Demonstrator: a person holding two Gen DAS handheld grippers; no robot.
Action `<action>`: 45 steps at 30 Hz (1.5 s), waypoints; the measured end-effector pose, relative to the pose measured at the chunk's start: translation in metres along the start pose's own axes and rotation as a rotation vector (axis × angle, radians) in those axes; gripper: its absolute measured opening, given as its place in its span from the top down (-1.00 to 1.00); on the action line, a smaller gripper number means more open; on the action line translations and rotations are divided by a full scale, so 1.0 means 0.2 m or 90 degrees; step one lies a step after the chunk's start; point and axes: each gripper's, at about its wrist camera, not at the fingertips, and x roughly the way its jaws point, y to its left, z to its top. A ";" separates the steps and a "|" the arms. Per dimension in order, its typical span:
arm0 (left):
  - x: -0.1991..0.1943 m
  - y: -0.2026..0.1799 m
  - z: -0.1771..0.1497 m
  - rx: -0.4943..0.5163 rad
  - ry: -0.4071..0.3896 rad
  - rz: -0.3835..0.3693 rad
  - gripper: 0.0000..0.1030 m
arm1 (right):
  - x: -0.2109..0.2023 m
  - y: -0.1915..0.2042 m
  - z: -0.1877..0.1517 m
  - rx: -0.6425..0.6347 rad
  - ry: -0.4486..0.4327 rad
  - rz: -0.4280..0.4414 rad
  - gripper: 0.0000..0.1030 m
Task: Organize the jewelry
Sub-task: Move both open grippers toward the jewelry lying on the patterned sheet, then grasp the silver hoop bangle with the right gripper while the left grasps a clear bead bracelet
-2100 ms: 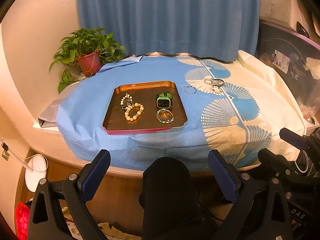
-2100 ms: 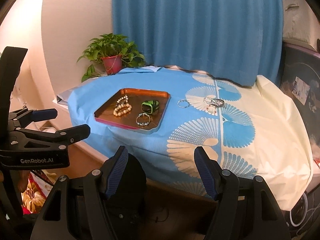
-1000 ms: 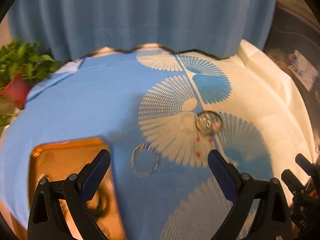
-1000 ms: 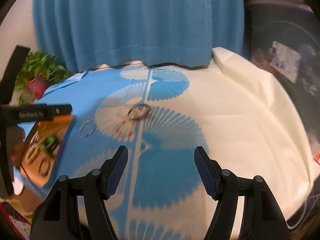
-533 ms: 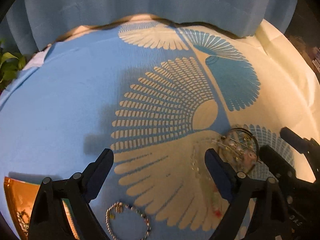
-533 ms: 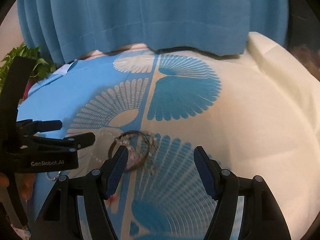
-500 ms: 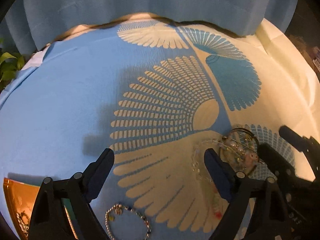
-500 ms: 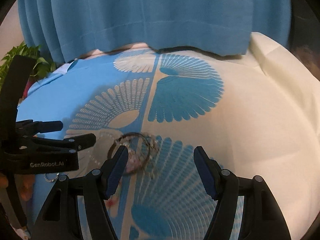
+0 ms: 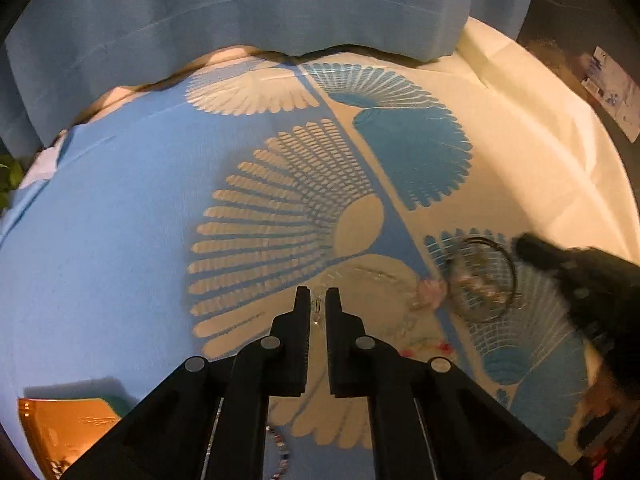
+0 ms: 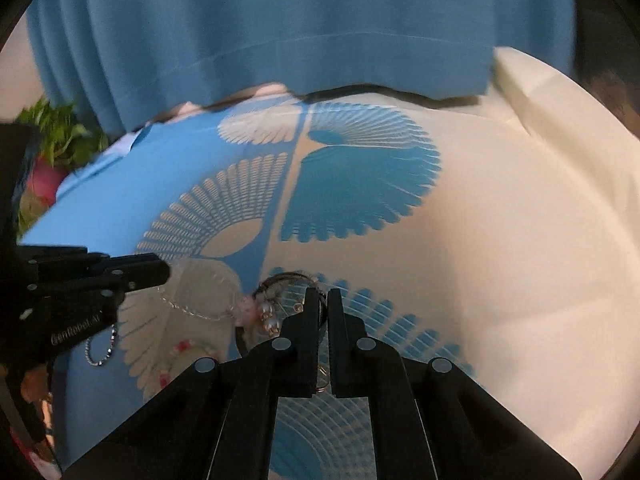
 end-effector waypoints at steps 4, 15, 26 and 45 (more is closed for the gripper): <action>0.01 0.04 -0.03 -0.005 0.010 0.014 0.90 | -0.12 -0.18 -0.06 0.057 -0.009 -0.002 0.96; 0.07 0.08 -0.03 -0.021 0.024 0.011 0.53 | -0.11 -0.08 -0.15 -0.045 0.013 -0.006 -0.43; 0.10 0.05 -0.02 -0.008 0.033 -0.041 -0.29 | 0.11 0.17 -0.12 -0.155 0.047 -0.042 -0.43; -0.17 0.04 0.03 -0.013 -0.036 -0.079 0.91 | -0.02 0.17 -0.05 -0.124 -0.029 -0.049 -0.20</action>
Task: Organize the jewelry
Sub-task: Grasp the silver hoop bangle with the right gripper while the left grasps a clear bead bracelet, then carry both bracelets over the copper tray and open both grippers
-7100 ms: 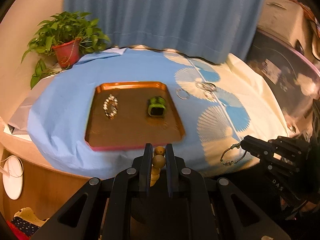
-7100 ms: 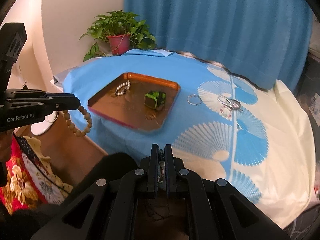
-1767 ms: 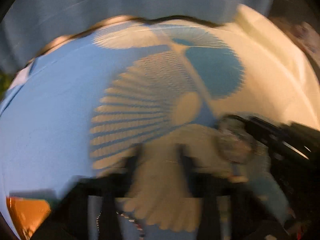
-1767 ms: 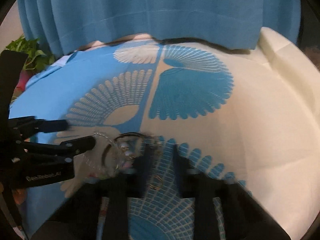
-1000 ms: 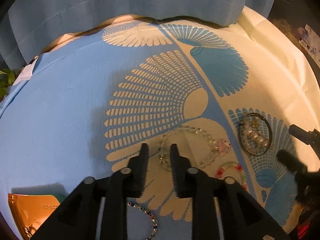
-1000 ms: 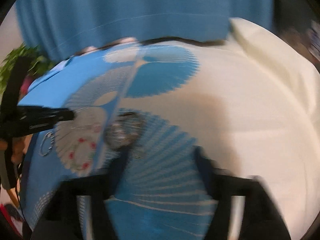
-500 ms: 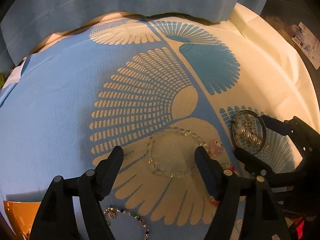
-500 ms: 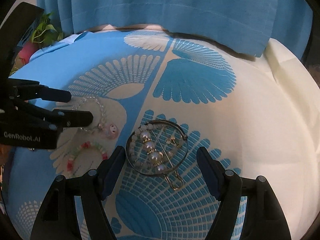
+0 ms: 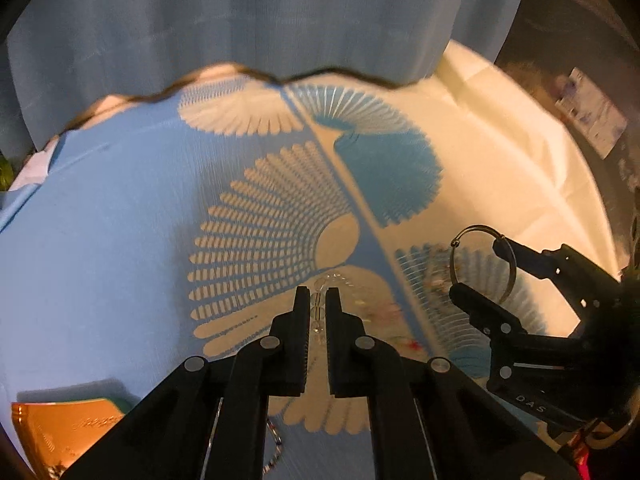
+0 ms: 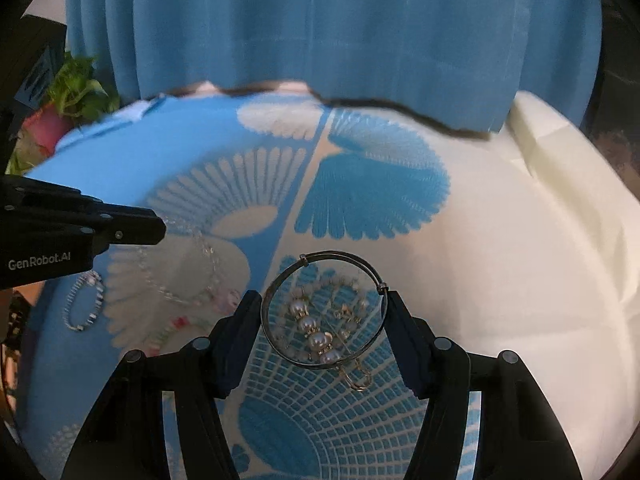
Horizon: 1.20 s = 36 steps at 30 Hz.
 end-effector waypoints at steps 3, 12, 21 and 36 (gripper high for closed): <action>-0.13 -0.02 0.01 -0.005 -0.023 -0.007 0.91 | -0.11 -0.01 0.02 0.006 -0.021 0.000 -0.20; -0.66 -0.07 -0.19 -0.007 -0.088 0.009 0.91 | -0.58 0.00 -0.12 0.044 -0.033 -0.006 -0.20; -1.12 -0.12 -0.86 -0.043 -0.101 0.060 0.91 | -1.16 0.24 -0.56 0.075 -0.027 0.019 -0.20; -1.49 -0.22 -1.65 -0.095 -0.126 0.106 0.90 | -1.69 0.86 -1.00 -0.011 -0.025 0.128 -0.20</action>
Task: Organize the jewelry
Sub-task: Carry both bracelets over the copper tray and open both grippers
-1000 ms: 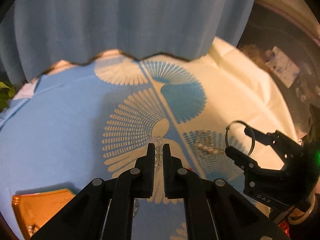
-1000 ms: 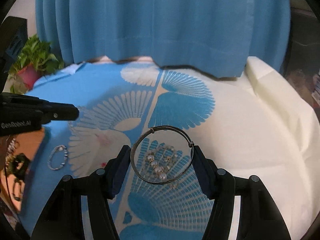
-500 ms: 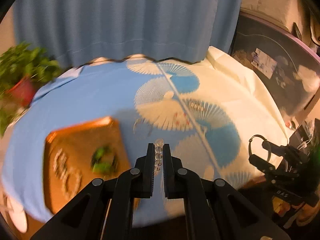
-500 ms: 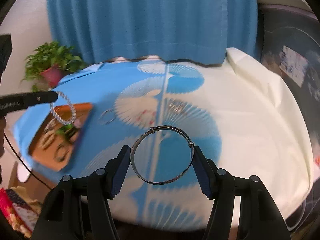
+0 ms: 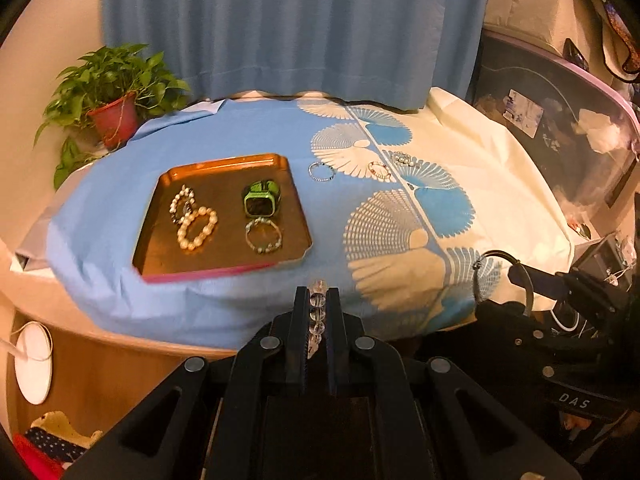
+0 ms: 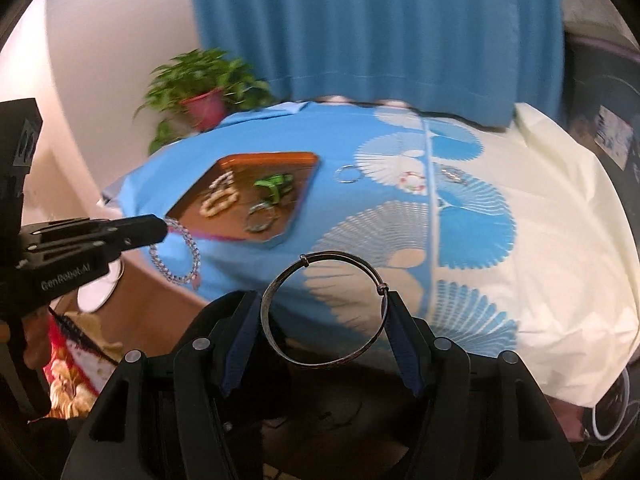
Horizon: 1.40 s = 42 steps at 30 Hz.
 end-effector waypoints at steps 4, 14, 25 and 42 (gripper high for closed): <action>-0.03 0.03 -0.05 -0.005 -0.002 -0.006 0.90 | -0.02 0.09 -0.03 -0.022 0.009 0.009 -0.20; -0.02 0.08 -0.04 -0.016 -0.008 -0.003 0.90 | 0.04 0.19 -0.02 -0.046 0.033 0.013 -0.20; 0.02 0.29 0.06 -0.061 -0.026 0.014 0.90 | 0.19 0.23 0.07 -0.065 0.052 0.012 -0.21; 0.36 0.72 0.36 -0.100 -0.017 0.060 0.90 | 0.75 0.43 0.45 -0.094 0.058 0.066 -0.21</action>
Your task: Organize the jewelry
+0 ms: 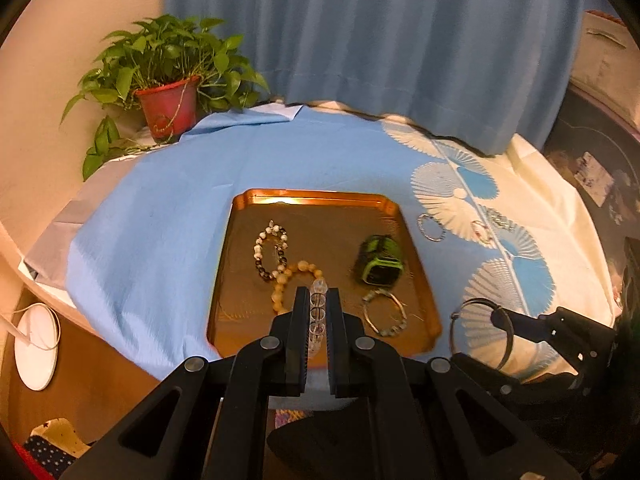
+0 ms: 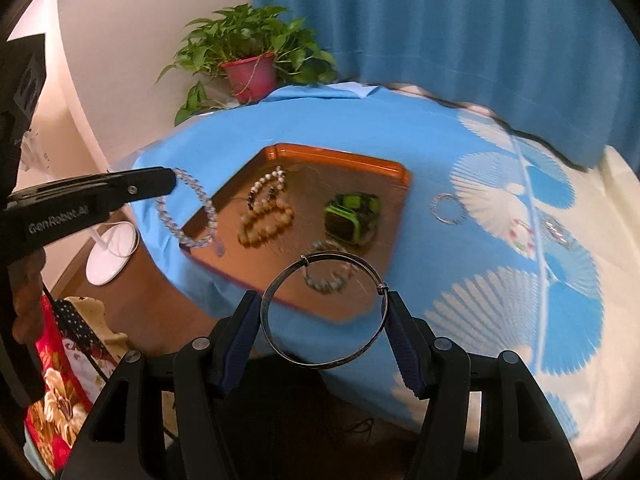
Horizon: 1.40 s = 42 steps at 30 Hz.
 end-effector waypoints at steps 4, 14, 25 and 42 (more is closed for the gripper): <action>0.13 0.05 0.05 -0.001 0.015 0.005 0.90 | 0.18 0.06 0.10 -0.017 0.013 0.017 -0.21; 0.38 0.13 0.12 0.004 0.044 0.018 0.90 | 0.47 0.09 0.20 -0.023 0.029 0.028 -0.21; 0.43 0.19 0.09 -0.016 0.038 0.051 -0.82 | 0.56 0.07 0.20 -0.056 0.039 -0.045 -0.55; -0.17 -0.09 -0.37 -0.015 0.024 0.068 -0.82 | -0.18 -0.03 -0.27 0.055 -0.005 -0.059 -0.55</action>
